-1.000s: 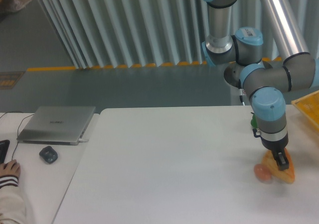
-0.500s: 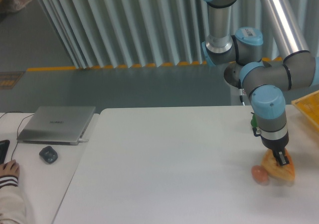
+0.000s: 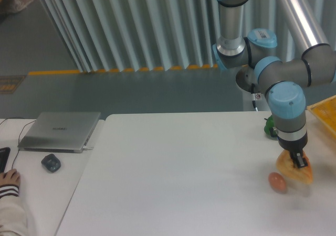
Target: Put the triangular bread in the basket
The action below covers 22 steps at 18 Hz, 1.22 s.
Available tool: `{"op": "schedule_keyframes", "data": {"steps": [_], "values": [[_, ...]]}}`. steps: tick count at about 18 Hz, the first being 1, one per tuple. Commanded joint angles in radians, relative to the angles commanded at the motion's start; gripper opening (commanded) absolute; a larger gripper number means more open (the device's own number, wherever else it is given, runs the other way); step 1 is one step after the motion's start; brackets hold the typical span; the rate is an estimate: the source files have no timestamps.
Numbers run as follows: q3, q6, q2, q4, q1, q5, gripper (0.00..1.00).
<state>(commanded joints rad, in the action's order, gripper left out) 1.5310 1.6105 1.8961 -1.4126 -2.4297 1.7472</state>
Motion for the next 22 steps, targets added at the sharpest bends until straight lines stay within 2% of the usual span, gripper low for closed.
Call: {"op": "schedule_keyframes", "data": {"steps": [4, 8, 10, 13, 16, 20, 22], "values": [[-0.057, 0.129, -0.026, -0.107, -0.058, 0.002, 0.29], [-0.072, 0.173, -0.035, -0.117, -0.094, -0.002, 0.29], [-0.074, 0.257, -0.045, -0.128, -0.121, -0.002, 0.29], [-0.066, 0.460, -0.055, -0.126, -0.204, 0.003, 0.29], [-0.066, 0.517, -0.054, -0.115, -0.239, 0.002, 0.30], [-0.066, 0.662, -0.052, -0.114, -0.305, 0.000, 0.30], [-0.045, 0.687, -0.049, -0.082, -0.316, -0.003, 0.35]]}}
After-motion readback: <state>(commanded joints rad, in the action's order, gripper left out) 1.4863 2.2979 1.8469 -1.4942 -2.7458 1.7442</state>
